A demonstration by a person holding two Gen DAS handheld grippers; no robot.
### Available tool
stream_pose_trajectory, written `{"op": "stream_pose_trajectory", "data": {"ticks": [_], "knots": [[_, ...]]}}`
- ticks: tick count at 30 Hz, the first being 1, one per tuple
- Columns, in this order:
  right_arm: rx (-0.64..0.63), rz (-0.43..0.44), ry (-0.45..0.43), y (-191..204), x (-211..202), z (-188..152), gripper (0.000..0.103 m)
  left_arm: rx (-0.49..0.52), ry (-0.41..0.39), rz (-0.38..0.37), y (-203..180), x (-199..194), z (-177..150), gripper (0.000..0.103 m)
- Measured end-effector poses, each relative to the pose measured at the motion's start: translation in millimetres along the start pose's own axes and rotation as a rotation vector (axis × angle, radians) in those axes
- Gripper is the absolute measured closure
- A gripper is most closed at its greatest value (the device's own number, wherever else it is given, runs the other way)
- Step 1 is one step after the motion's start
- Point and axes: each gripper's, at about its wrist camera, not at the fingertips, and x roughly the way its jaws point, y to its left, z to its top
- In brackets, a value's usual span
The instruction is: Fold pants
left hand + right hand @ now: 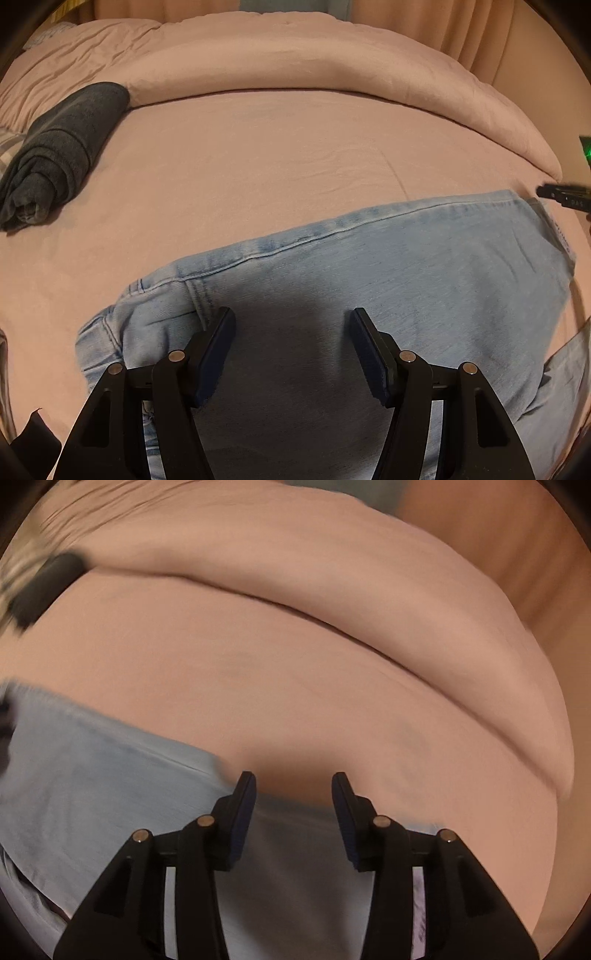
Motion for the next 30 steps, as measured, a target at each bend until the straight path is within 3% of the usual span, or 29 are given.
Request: {"op": "stream_pose_trajectory", "data": {"ticks": [5, 7, 13, 15, 16, 19, 21, 23, 25, 27, 28, 29, 30], "knots": [[0.4, -0.015, 0.044, -105.4, 8.9, -43.2, 0.058, 0.022, 0.003, 0.03, -5.6, 1.6, 0.5, 0.036], [0.487, 0.01, 0.058, -128.3, 15.2, -56.7, 0.056, 0.023, 0.004, 0.034, -7.3, 2.9, 0.8, 0.033], [0.47, 0.008, 0.104, -126.3, 39.4, -60.5, 0.055, 0.014, 0.015, 0.05, -8.9, 5.6, 4.1, 0.031], [0.434, 0.015, 0.097, -117.9, 47.3, -63.6, 0.072, 0.011, 0.014, 0.05, -7.8, 6.8, 5.5, 0.03], [0.4, 0.018, 0.09, -113.9, 48.1, -60.9, 0.093, 0.011, 0.014, 0.05, -8.1, 7.1, 5.3, 0.03], [0.308, -0.053, 0.064, -92.8, 37.8, -54.4, 0.095, 0.011, 0.013, 0.051, -8.5, 7.5, 5.7, 0.029], [0.316, -0.16, 0.046, -89.1, 29.6, -55.8, 0.095, 0.02, 0.012, 0.058, -10.0, 8.0, 5.0, 0.029], [0.406, -0.142, 0.051, -93.0, 39.1, -51.7, 0.092, 0.024, 0.015, 0.059, -10.3, 7.9, 5.0, 0.029], [0.396, -0.213, 0.079, -99.1, 29.6, -65.2, 0.082, 0.029, 0.022, 0.053, -8.4, 6.6, 7.1, 0.029], [0.342, -0.329, 0.084, -78.5, 24.3, -53.6, 0.072, 0.052, 0.011, 0.065, -5.9, -0.5, 10.1, 0.029], [0.297, -0.401, 0.061, -66.6, 13.4, -48.6, 0.059, 0.065, -0.013, 0.076, -3.4, -6.9, 12.4, 0.029], [0.257, -0.425, 0.018, -54.5, 3.1, -43.5, 0.053, 0.065, -0.04, 0.08, 1.9, -14.7, 15.3, 0.029], [0.208, -0.38, -0.038, -37.1, -4.4, -32.1, 0.051, 0.055, -0.059, 0.072, 9.3, -21.0, 17.9, 0.029]]}}
